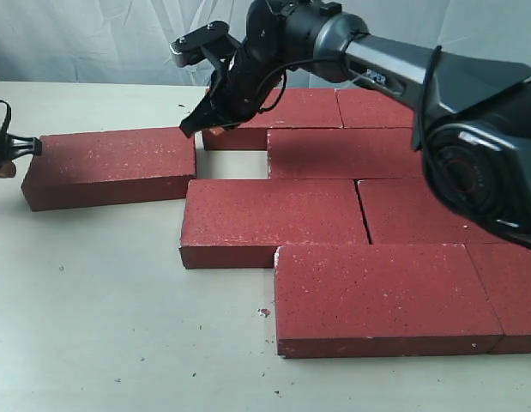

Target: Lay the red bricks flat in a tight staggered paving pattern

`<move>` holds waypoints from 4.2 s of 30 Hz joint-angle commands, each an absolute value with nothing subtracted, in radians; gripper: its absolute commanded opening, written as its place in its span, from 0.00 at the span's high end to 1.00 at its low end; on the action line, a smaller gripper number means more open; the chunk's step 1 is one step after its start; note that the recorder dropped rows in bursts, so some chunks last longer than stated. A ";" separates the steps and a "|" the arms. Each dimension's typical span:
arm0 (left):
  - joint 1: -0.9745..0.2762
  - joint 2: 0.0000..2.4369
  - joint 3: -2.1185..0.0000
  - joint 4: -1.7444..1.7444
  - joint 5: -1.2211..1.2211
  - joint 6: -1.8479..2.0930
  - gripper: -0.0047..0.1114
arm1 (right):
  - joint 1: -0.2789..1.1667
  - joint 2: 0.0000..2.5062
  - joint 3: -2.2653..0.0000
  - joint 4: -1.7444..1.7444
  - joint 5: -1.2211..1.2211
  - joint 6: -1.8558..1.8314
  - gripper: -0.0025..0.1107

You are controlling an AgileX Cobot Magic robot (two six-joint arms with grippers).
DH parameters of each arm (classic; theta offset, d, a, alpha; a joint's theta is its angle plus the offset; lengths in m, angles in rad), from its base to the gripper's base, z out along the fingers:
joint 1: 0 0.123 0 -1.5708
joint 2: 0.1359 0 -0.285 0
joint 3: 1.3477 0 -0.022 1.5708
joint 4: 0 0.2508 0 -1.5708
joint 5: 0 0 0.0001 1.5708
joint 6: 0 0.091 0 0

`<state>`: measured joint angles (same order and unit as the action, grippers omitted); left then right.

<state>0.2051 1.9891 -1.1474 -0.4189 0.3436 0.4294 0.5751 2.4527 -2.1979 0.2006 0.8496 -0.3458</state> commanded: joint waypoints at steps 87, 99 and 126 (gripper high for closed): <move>0.117 2.020 -1.147 -0.864 0.311 0.928 0.96 | 0.659 2.487 -2.357 -0.346 1.157 -0.137 0.98; 0.117 2.020 -1.147 -0.861 0.302 0.928 0.96 | 0.657 2.343 -2.262 -0.327 1.221 -0.164 0.98; 0.117 2.020 -1.147 -0.890 0.369 0.928 0.96 | 0.418 1.704 -1.274 -0.245 0.694 -0.074 0.98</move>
